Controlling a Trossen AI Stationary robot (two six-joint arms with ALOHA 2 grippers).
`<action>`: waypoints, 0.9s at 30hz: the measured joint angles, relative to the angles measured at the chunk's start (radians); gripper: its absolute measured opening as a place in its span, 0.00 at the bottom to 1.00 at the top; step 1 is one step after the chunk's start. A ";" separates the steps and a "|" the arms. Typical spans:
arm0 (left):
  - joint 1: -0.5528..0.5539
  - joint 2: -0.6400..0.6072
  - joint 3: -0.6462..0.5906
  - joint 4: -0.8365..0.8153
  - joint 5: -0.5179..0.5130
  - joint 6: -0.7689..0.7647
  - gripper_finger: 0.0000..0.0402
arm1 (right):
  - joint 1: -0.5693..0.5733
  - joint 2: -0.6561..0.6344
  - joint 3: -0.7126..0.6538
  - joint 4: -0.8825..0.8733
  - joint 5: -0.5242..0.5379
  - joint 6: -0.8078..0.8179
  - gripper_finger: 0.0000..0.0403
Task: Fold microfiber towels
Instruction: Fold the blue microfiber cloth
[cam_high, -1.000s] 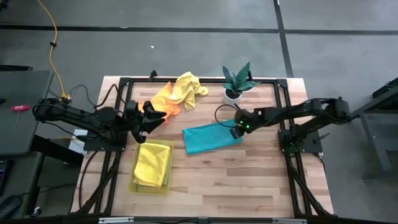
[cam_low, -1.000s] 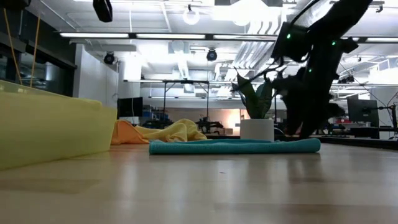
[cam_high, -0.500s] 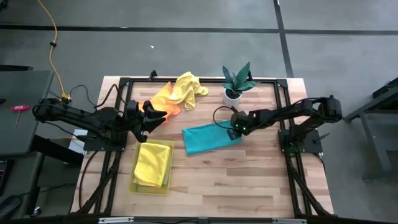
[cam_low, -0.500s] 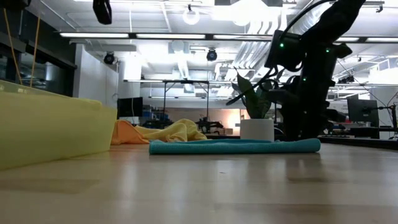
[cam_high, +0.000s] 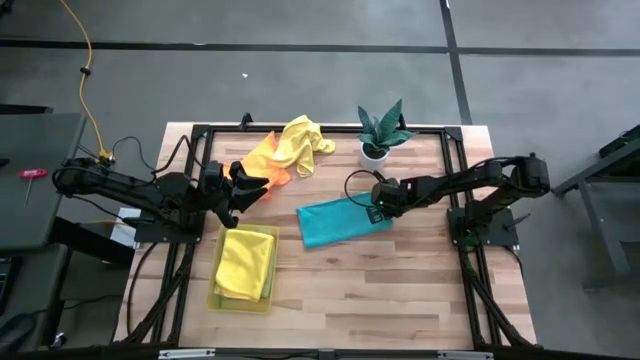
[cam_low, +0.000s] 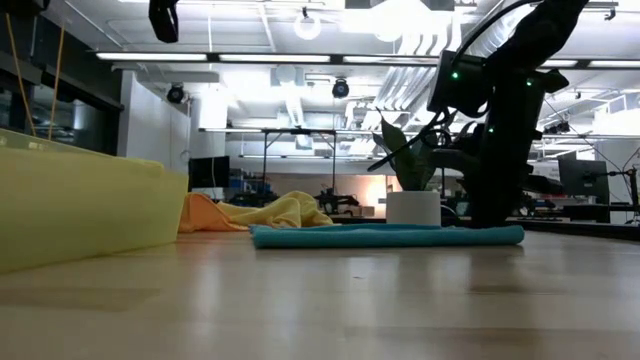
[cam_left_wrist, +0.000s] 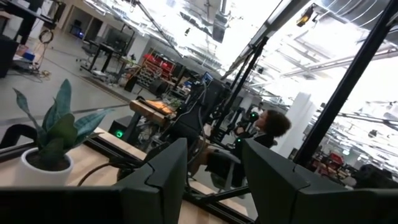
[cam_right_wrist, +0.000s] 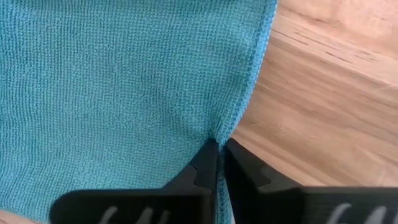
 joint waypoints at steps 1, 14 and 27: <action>0.000 0.000 0.000 -0.001 -0.003 0.006 0.37 | 0.000 0.000 0.000 -0.001 -0.001 0.000 0.01; 0.000 0.000 0.000 -0.004 -0.025 0.016 0.37 | 0.000 -0.002 0.002 -0.049 -0.002 0.001 0.00; 0.000 0.000 0.000 -0.004 -0.025 0.014 0.37 | 0.087 -0.249 -0.120 -0.466 0.017 0.115 0.00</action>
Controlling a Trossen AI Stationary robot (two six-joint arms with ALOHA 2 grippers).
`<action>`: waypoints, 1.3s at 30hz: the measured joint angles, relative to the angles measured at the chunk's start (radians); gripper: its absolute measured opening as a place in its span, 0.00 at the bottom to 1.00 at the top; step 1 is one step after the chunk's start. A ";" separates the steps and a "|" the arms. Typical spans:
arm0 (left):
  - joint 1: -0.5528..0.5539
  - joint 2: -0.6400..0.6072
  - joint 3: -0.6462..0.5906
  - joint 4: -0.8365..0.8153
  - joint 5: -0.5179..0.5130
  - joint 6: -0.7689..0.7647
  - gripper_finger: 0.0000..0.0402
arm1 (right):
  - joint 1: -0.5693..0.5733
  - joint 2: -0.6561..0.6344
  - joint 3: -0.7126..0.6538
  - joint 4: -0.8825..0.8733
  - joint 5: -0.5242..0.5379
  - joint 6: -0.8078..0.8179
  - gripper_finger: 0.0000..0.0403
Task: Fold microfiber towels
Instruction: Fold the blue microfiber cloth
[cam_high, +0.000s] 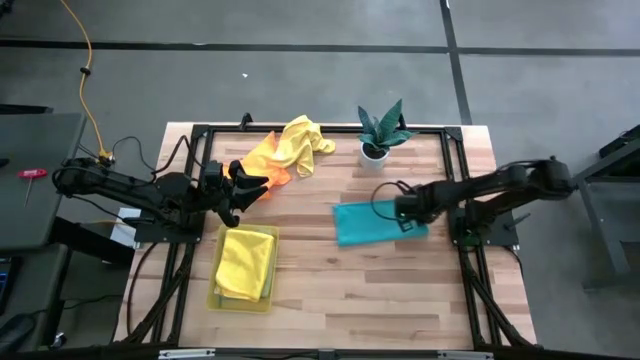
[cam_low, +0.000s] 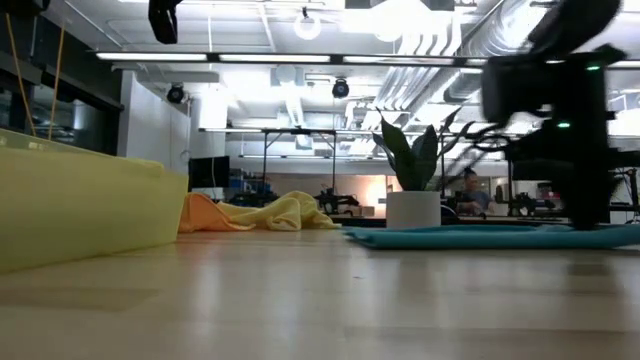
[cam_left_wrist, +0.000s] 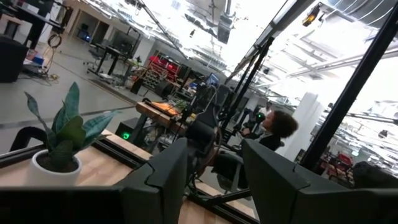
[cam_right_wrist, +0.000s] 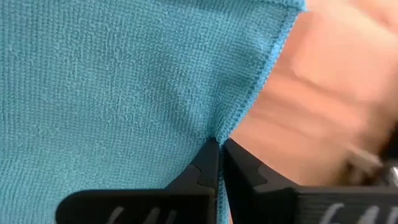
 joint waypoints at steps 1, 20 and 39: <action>0.000 0.000 0.000 0.000 0.000 0.000 0.37 | 0.012 -0.036 -0.027 -0.006 -0.008 0.034 0.00; 0.000 0.000 0.000 0.000 -0.050 0.001 0.37 | 0.065 -0.323 -0.074 0.013 0.072 0.225 0.00; 0.000 0.000 0.000 -0.001 -0.053 0.002 0.37 | 0.065 -0.322 -0.044 0.033 0.079 0.207 0.00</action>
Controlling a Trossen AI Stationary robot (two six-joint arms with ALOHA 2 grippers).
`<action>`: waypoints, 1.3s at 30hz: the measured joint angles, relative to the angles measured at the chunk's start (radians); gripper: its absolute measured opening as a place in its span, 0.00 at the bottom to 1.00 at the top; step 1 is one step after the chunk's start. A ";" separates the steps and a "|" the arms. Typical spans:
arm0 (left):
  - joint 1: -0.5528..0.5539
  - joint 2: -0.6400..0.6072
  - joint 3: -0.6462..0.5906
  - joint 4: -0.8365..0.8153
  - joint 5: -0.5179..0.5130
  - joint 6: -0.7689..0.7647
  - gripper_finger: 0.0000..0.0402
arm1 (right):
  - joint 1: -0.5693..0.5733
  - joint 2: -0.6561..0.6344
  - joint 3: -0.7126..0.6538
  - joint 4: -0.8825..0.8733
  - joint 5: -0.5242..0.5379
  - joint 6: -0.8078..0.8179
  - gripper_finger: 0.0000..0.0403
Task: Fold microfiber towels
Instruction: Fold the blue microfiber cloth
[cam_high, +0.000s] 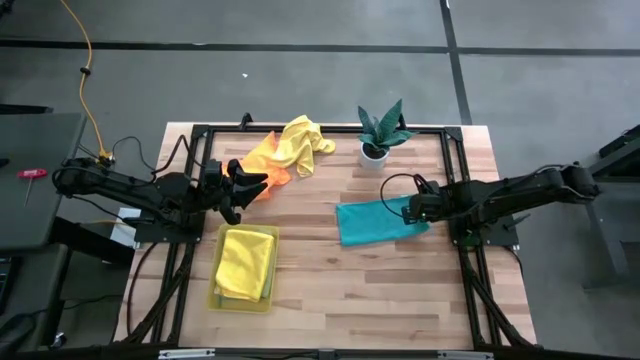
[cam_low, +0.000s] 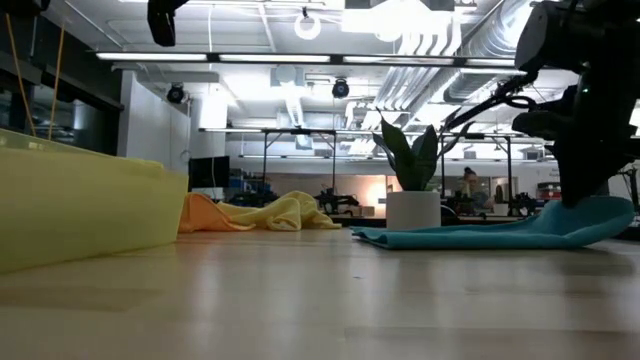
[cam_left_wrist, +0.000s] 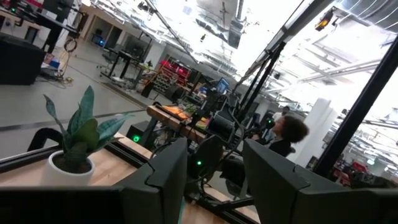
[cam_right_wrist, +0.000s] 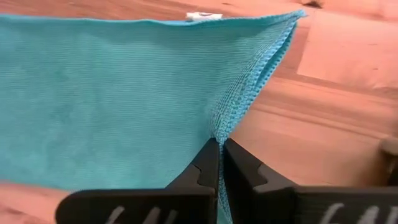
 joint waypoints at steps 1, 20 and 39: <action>0.000 0.000 0.000 -0.004 0.000 0.000 0.37 | 0.000 0.000 0.002 0.007 -0.006 0.000 0.00; 0.000 0.000 0.000 -0.052 0.000 -0.010 0.37 | 0.011 0.095 0.194 0.250 0.100 -0.080 0.00; 0.000 0.000 0.000 -0.066 0.000 -0.010 0.37 | 0.108 0.484 0.300 0.600 0.073 -0.060 0.00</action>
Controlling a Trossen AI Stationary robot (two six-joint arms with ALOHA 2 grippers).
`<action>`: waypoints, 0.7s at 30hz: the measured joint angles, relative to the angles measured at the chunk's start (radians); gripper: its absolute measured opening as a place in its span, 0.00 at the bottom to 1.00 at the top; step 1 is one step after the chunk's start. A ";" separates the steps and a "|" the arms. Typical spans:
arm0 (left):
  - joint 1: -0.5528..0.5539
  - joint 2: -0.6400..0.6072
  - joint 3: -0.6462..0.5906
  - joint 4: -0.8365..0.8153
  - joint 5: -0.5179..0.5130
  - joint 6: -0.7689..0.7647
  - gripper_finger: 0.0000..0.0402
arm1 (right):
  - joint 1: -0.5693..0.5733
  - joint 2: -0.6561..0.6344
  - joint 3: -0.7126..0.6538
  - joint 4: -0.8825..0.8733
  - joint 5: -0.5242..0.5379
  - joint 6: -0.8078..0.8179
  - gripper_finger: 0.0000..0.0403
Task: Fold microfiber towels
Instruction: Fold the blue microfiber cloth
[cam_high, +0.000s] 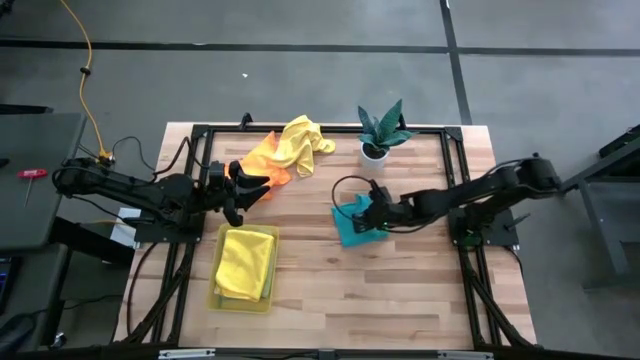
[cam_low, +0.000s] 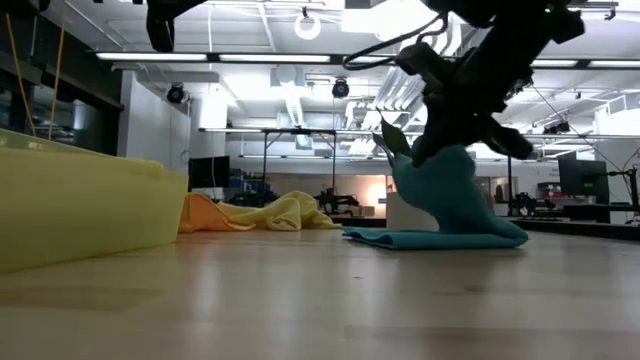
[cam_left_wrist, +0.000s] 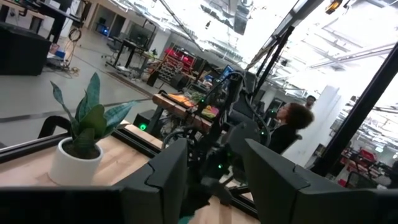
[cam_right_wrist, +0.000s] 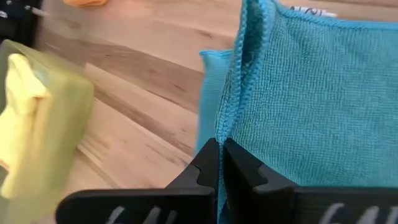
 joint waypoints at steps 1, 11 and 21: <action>0.000 0.000 0.000 0.000 0.000 0.000 0.37 | 0.003 0.016 0.012 0.009 -0.001 0.001 0.00; 0.000 0.000 0.000 0.000 -0.001 0.000 0.37 | 0.004 0.167 0.093 0.015 -0.040 0.053 0.00; 0.000 0.000 0.000 0.000 -0.003 0.000 0.37 | 0.004 0.220 0.111 0.115 -0.088 0.060 0.12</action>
